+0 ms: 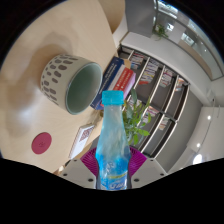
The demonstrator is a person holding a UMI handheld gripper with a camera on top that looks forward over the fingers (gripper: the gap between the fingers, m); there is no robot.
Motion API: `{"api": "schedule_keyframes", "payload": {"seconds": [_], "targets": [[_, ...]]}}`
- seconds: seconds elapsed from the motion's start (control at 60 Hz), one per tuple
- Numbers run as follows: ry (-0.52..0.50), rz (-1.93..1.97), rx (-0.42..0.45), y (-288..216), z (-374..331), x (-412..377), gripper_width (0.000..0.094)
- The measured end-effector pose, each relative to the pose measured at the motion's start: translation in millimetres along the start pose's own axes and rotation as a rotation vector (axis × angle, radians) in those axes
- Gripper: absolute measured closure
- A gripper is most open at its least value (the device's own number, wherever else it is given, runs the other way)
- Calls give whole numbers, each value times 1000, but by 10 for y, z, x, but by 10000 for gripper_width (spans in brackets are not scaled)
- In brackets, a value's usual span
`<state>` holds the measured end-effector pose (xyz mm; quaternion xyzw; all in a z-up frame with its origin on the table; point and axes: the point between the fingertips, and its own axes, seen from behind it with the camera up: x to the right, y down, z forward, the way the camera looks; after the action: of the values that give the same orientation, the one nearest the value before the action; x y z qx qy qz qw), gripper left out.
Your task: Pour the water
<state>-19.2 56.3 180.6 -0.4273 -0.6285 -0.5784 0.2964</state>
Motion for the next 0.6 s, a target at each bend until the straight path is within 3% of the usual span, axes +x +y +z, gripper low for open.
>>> {"api": "schedule_keyframes", "payload": {"seconds": [0.317,0.6], "targets": [[31,-240,43,-343,96,-44,589],[1,-35,47,-231,52,-11,588]]}}
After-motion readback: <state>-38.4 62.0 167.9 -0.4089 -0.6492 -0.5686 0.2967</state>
